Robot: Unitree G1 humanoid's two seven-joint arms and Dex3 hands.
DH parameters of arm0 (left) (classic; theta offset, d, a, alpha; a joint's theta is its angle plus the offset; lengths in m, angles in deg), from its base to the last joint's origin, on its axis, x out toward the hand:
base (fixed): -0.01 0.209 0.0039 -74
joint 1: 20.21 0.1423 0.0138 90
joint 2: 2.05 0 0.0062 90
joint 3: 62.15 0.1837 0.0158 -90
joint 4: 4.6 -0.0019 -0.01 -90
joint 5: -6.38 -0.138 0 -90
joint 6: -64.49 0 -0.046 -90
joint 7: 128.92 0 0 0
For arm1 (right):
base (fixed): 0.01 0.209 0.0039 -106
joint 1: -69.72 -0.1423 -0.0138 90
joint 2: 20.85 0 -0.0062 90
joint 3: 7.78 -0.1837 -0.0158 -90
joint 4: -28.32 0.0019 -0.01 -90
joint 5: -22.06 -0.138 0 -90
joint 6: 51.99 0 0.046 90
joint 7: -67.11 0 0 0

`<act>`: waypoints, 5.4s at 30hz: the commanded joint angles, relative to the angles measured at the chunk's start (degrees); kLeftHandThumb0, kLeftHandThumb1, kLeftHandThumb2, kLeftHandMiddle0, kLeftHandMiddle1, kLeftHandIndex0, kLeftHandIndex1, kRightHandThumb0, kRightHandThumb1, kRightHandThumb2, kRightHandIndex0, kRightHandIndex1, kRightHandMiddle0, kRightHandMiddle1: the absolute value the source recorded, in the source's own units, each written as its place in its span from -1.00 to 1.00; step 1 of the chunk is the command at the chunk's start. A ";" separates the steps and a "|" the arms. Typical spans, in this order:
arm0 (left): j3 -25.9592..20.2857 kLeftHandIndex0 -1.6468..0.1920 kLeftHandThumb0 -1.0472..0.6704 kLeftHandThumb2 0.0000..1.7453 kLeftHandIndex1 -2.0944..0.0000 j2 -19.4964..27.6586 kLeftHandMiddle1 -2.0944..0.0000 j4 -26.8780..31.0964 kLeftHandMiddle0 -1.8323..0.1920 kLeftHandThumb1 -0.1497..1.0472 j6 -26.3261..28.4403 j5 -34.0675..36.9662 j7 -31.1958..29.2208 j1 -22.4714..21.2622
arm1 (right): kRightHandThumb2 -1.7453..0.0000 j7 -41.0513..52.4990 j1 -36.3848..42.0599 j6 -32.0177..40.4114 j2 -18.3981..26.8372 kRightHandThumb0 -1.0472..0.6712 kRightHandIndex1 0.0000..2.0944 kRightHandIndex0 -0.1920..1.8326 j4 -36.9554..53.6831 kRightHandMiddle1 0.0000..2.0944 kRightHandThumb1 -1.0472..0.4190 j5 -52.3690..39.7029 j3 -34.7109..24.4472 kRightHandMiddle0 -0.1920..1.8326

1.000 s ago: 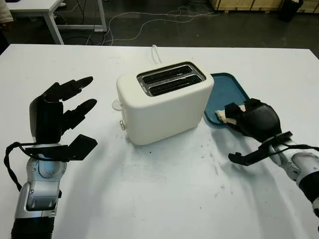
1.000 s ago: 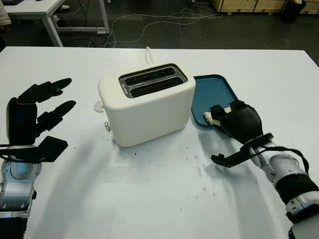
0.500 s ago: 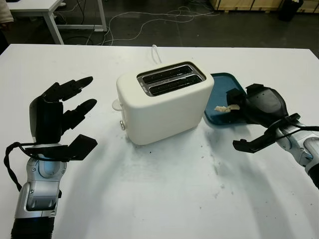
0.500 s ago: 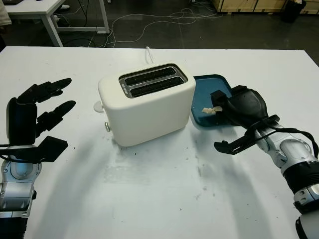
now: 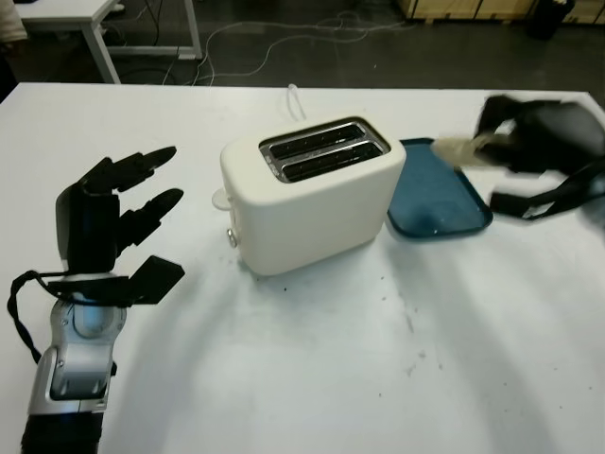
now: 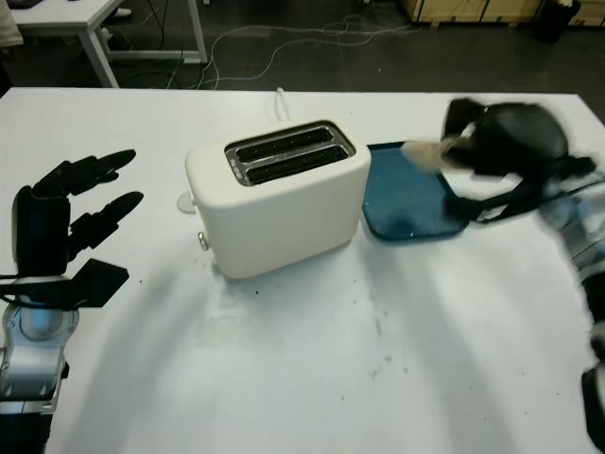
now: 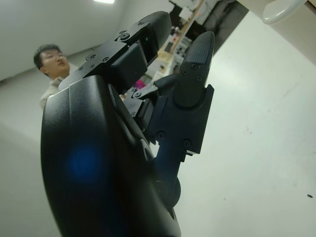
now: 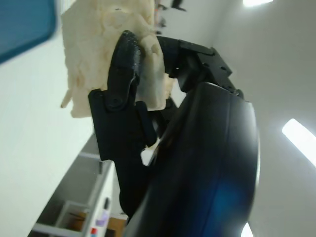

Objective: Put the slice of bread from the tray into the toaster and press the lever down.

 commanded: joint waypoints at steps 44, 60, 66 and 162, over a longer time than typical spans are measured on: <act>0.16 -0.21 -0.21 -1.00 0.99 -0.64 0.23 0.13 0.17 0.75 -0.11 0.04 0.29 0.31 | 0.58 48.14 -25.06 3.90 -28.64 -0.24 0.67 0.26 -14.92 0.67 -0.83 -35.37 -8.67 0.06; 0.11 -0.20 -0.20 -1.00 1.00 -0.60 0.25 0.52 0.17 0.75 0.12 0.13 -0.13 0.55 | 0.57 45.96 -24.67 -4.59 -29.17 -0.40 0.67 0.26 -22.70 0.67 -0.83 -29.58 -5.50 0.07; 0.11 -0.21 -0.19 -1.00 0.99 -0.73 0.24 0.43 0.17 0.74 0.09 0.07 0.11 0.55 | 0.55 44.73 -24.40 -3.51 -29.97 -0.40 0.67 0.29 -21.97 0.67 -0.83 -28.62 -4.53 0.09; -0.13 -0.25 -0.18 -1.00 0.98 3.40 0.20 1.87 0.13 0.70 -4.45 -0.30 -2.15 0.70 | 1.00 -10.38 -1.84 -23.33 -19.07 -0.04 -0.53 0.03 -1.66 -0.94 -0.61 -2.72 -3.08 0.14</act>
